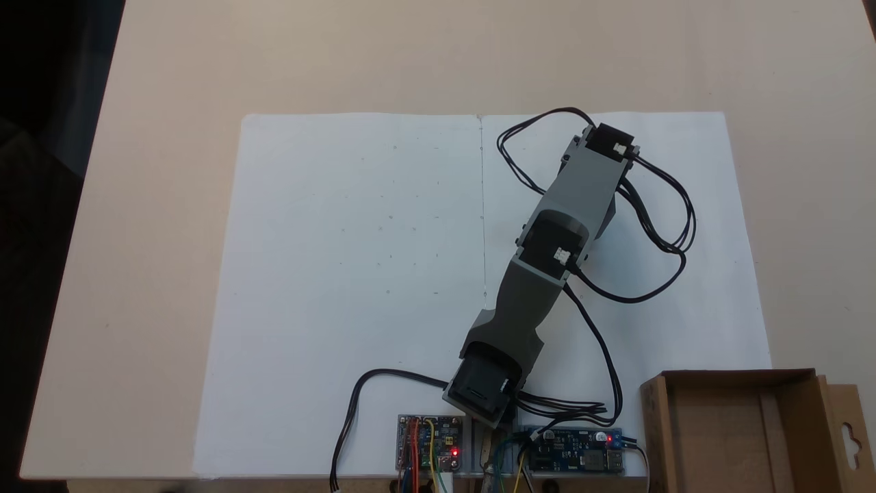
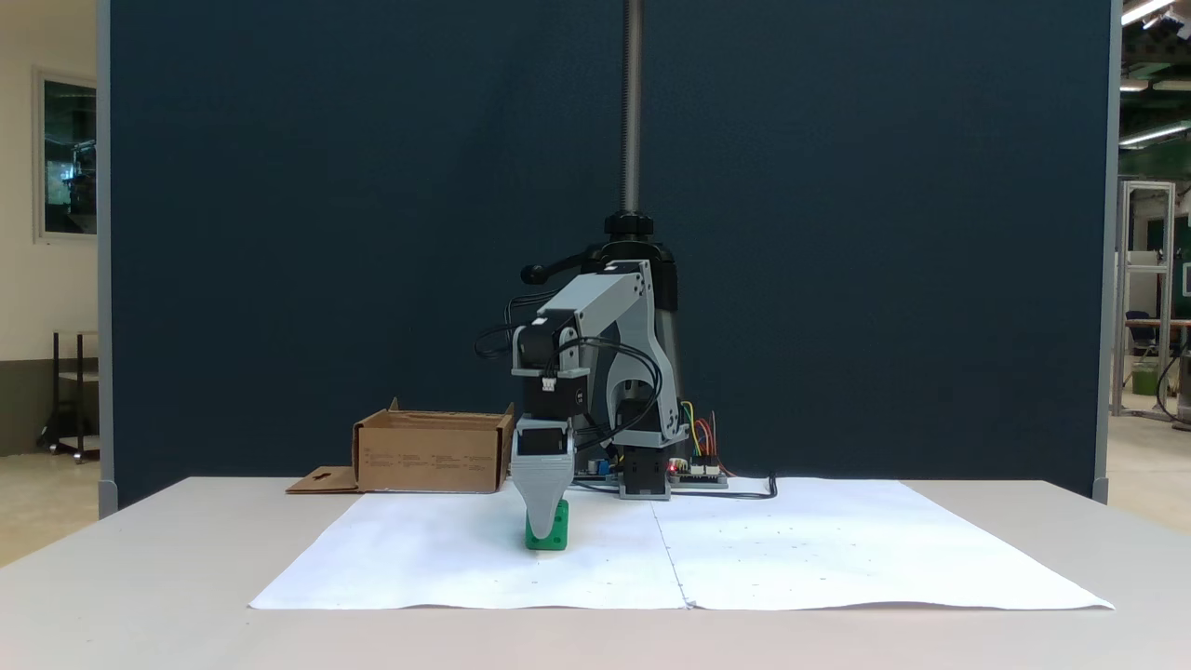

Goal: Grasp a green dice and put it in the bin.

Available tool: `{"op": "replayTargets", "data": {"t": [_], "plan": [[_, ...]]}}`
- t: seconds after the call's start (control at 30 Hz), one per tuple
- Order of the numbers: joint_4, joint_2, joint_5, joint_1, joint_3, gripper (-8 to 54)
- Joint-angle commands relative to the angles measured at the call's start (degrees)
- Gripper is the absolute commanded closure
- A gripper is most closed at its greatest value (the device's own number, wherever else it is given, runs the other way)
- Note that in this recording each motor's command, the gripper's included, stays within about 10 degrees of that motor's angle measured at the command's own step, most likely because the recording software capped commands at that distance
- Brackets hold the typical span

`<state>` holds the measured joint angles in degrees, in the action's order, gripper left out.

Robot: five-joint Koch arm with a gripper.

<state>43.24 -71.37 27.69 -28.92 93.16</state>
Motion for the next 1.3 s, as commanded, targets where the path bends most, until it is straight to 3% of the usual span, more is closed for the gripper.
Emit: {"op": "replayTargets", "data": {"t": [0.0,0.3,0.67,0.77,0.97,1.07,1.2,1.27], "plan": [[-2.11,-0.79,3.16,-0.79,-2.81,2.8],[-3.52,-0.35,3.08,-0.79,-2.81,6.6],[-3.43,0.79,3.16,-0.79,-2.81,6.7],[-3.43,0.79,3.16,-0.79,-2.72,11.7],[-3.43,0.88,3.16,-0.7,-2.72,13.0],[-3.43,0.88,3.25,-0.79,-2.64,19.2],[-3.34,0.88,3.25,-0.79,-2.64,19.3],[-3.34,0.88,3.25,-0.88,-2.64,24.7]]}}
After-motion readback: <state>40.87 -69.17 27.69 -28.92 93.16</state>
